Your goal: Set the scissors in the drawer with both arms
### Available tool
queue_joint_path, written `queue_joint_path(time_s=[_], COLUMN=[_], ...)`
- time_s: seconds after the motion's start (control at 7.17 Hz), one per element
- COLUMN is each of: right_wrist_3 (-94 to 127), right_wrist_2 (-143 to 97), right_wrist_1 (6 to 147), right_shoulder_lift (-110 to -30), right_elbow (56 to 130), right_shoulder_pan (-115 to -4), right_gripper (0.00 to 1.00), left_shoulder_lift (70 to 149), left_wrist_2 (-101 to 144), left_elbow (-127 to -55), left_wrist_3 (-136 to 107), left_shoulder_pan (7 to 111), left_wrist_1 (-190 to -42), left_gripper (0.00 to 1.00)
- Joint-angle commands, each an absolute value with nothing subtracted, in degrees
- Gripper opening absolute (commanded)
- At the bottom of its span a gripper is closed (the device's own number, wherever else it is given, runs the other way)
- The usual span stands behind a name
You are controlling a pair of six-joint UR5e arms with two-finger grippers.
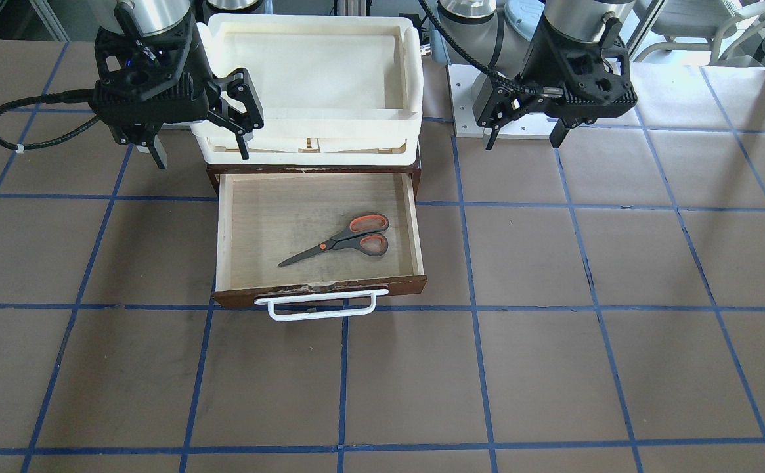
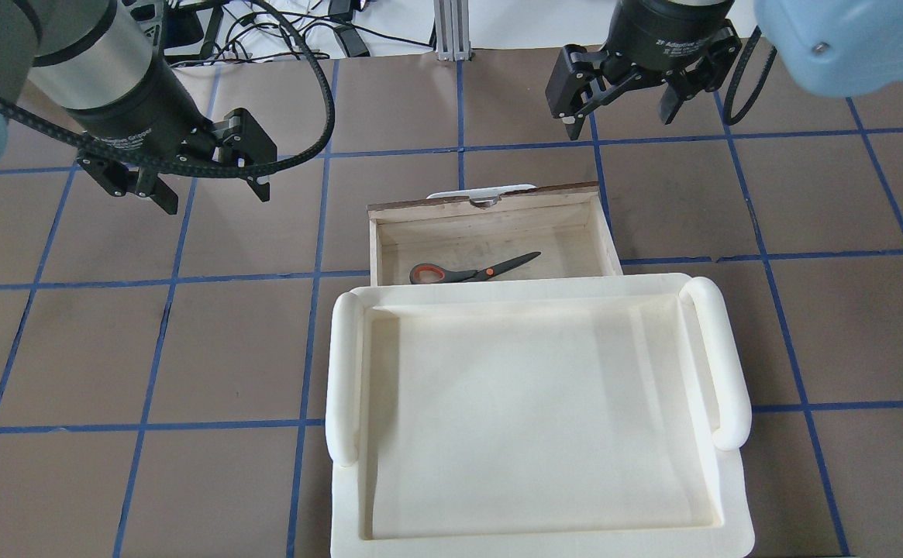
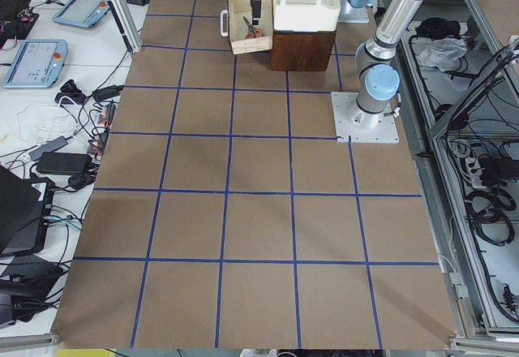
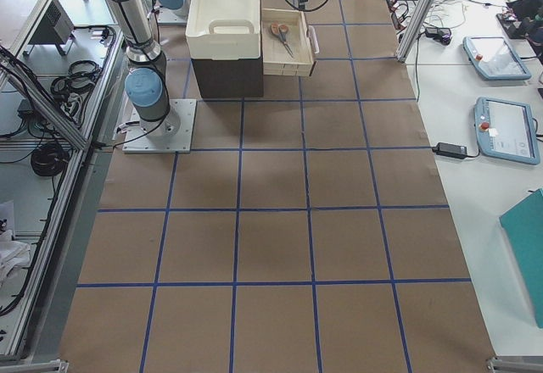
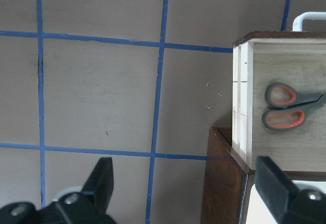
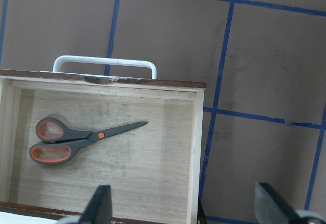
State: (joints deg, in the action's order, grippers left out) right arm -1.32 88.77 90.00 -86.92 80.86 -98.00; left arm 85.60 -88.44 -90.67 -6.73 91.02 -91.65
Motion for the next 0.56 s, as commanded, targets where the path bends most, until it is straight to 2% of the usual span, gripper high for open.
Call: queue_joint_path(time_s=[0.0,0.42], right_wrist_3=[-1.3,-1.3], right_wrist_2=[88.8,88.8], right_wrist_1=[90.0,90.0], right_shoulder_lift=[-86.9,-86.9], right_elbow=[80.9,80.9], right_shoulder_pan=[-98.0,-98.0], right_gripper=[1.00,1.00], left_shoulder_lift=[85.6,85.7], left_wrist_2=[-88.3,-88.2], left_elbow=[-90.7,-91.0], left_wrist_3=[-6.4,-6.4], left_shoulder_pan=[90.7,90.7], left_wrist_1=[-91.1,-91.0], left_gripper=[1.00,1.00])
